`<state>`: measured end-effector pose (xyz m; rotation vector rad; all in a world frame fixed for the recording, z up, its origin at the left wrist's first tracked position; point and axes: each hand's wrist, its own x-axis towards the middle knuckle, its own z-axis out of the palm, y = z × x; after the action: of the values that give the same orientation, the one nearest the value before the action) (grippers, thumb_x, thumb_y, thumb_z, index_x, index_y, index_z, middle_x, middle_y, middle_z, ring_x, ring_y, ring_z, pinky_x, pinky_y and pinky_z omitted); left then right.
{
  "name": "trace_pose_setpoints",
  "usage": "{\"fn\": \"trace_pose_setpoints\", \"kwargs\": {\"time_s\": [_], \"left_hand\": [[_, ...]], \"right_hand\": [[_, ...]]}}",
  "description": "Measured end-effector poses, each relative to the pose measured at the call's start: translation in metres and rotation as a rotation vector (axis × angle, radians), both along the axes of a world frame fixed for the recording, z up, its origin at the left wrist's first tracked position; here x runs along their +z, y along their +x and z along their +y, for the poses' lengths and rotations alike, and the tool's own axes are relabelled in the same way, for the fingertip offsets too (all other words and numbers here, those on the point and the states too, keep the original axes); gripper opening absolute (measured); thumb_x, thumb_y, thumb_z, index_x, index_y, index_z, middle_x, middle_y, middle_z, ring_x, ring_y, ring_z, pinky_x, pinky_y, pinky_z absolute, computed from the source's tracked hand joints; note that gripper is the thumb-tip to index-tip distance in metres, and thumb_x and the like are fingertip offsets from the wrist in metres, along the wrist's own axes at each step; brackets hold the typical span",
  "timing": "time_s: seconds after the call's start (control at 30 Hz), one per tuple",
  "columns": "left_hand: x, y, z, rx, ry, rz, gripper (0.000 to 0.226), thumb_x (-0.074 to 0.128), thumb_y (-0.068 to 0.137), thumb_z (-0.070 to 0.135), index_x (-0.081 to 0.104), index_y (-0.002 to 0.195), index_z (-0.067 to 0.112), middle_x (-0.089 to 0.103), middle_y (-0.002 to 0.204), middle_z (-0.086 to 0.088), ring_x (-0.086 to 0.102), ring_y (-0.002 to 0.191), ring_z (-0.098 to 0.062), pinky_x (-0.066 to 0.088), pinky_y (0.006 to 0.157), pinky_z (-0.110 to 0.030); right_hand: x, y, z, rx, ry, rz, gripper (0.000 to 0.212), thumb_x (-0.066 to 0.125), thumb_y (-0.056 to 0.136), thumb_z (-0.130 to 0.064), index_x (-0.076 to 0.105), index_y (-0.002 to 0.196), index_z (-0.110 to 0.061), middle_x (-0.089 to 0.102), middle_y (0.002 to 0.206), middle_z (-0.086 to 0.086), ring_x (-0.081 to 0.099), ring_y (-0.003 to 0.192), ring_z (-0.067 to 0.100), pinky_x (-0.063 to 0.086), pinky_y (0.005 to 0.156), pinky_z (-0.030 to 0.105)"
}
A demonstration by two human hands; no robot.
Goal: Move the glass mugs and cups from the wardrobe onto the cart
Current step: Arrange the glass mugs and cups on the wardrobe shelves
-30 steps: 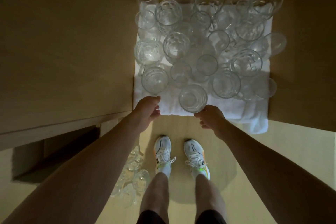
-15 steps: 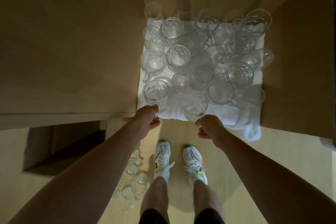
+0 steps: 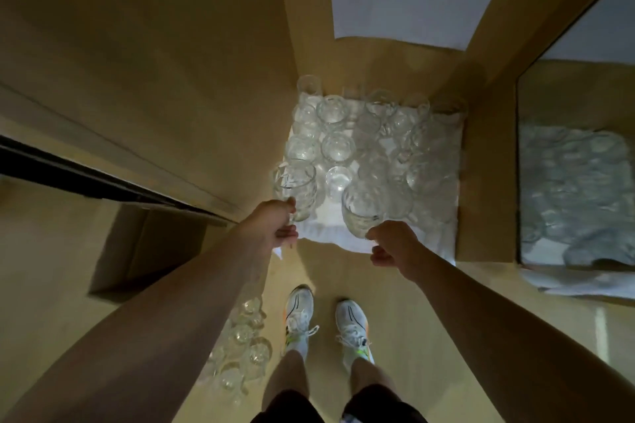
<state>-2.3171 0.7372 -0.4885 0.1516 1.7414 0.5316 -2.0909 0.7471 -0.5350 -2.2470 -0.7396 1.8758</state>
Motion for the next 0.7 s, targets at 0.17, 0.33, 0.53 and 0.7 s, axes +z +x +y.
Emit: {"fn": "trace_pose_setpoints", "kwargs": {"time_s": [0.17,0.33,0.53,0.7], "left_hand": [[0.077,0.005,0.011,-0.041,0.119,0.034,0.030,0.058,0.102,0.038,0.057,0.104,0.008,0.055,0.090,-0.016,0.055,0.076,-0.024,0.057,0.066,-0.033],[0.164,0.003,0.021,-0.124,0.247,0.076,0.031,0.051,0.104,0.039,0.058,0.092,0.011,0.052,0.086,-0.015,0.053,0.063,-0.024,0.052,0.044,-0.027],[0.262,0.002,0.008,-0.247,0.448,0.113,0.025,0.044,0.103,0.023,0.052,0.081,0.014,0.054,0.078,-0.013,0.051,0.062,-0.022,0.050,0.046,-0.030],[0.319,0.000,-0.017,-0.332,0.571,0.102,0.027,0.041,0.105,0.023,0.052,0.081,0.015,0.052,0.075,-0.012,0.050,0.063,-0.023,0.050,0.057,-0.033]], "right_hand": [[0.077,-0.002,0.019,-0.013,0.095,0.064,0.012,0.070,0.089,-0.010,0.060,0.094,-0.005,0.054,0.072,0.013,0.054,0.061,0.023,0.060,0.068,0.037],[0.161,-0.007,0.031,-0.076,0.272,0.174,0.021,0.073,0.093,-0.026,0.059,0.095,-0.010,0.058,0.089,0.013,0.059,0.070,0.024,0.060,0.060,0.036],[0.250,-0.016,0.014,-0.157,0.525,0.213,0.023,0.057,0.100,-0.034,0.057,0.094,-0.012,0.056,0.085,0.010,0.056,0.066,0.025,0.060,0.054,0.034],[0.315,-0.010,-0.030,-0.160,0.630,0.199,0.027,0.042,0.100,-0.037,0.048,0.083,-0.017,0.047,0.061,0.003,0.048,0.052,0.020,0.048,0.047,0.027]]}}
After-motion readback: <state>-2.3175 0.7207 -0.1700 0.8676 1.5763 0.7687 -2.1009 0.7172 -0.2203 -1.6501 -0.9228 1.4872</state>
